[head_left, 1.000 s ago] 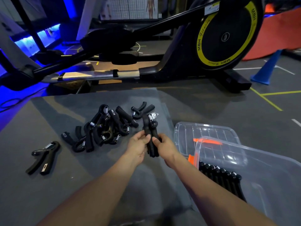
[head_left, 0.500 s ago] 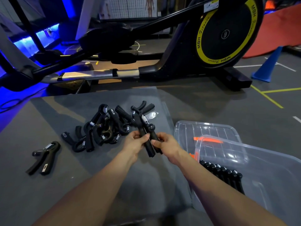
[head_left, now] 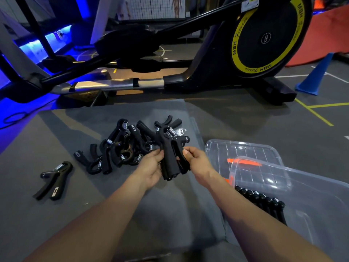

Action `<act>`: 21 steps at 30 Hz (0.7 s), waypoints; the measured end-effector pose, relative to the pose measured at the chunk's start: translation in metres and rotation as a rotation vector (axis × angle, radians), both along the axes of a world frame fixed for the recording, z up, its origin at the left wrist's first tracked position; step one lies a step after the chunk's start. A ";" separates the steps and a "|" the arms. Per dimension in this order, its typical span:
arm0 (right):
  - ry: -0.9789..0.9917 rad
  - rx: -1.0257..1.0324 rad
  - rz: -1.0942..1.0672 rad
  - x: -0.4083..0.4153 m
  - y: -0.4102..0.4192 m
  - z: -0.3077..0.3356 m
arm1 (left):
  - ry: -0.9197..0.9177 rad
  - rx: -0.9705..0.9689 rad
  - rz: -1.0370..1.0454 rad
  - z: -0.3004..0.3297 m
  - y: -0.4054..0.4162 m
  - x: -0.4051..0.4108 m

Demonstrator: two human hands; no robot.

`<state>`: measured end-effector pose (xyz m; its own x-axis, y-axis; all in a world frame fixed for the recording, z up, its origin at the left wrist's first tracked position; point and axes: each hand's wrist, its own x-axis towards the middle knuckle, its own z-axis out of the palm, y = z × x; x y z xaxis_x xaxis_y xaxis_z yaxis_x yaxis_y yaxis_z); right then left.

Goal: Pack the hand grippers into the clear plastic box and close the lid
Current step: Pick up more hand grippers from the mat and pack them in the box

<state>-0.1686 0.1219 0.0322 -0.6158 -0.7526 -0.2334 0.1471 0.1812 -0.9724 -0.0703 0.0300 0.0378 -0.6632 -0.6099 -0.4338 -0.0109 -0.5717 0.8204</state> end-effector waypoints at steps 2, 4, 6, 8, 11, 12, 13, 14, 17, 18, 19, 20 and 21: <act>0.020 -0.006 -0.014 0.000 0.000 0.002 | 0.037 0.059 0.025 0.002 0.001 -0.003; 0.052 0.008 -0.007 -0.001 0.000 0.001 | 0.072 0.086 0.027 0.004 0.002 -0.004; 0.078 0.017 -0.002 0.000 -0.001 -0.002 | 0.073 0.026 -0.019 0.004 0.005 -0.006; 0.081 0.046 -0.009 0.000 -0.002 -0.003 | 0.045 -0.018 -0.037 0.003 0.006 -0.005; 0.001 0.114 0.037 -0.003 0.003 -0.004 | 0.035 -0.050 -0.060 0.003 0.004 -0.001; -0.085 0.129 0.078 -0.004 0.006 -0.005 | 0.029 -0.057 -0.072 0.003 0.005 0.001; -0.206 0.135 0.124 -0.005 0.010 -0.005 | 0.024 -0.052 -0.091 0.004 0.005 0.002; -0.301 0.139 0.172 -0.006 0.014 -0.003 | 0.021 -0.040 -0.105 0.005 0.007 0.003; -0.389 0.096 0.194 -0.008 0.019 0.003 | 0.000 -0.034 -0.138 0.007 0.008 -0.001; -0.377 0.071 0.171 -0.010 0.019 0.004 | -0.015 -0.044 -0.135 0.009 0.008 -0.004; -0.343 0.065 0.148 -0.012 0.019 0.007 | -0.046 -0.067 -0.131 0.011 0.008 -0.007; -0.276 0.082 0.130 -0.015 0.020 0.008 | -0.088 -0.095 -0.133 0.012 0.009 -0.011; -0.202 0.108 0.121 -0.018 0.022 0.009 | -0.134 -0.125 -0.141 0.013 0.010 -0.015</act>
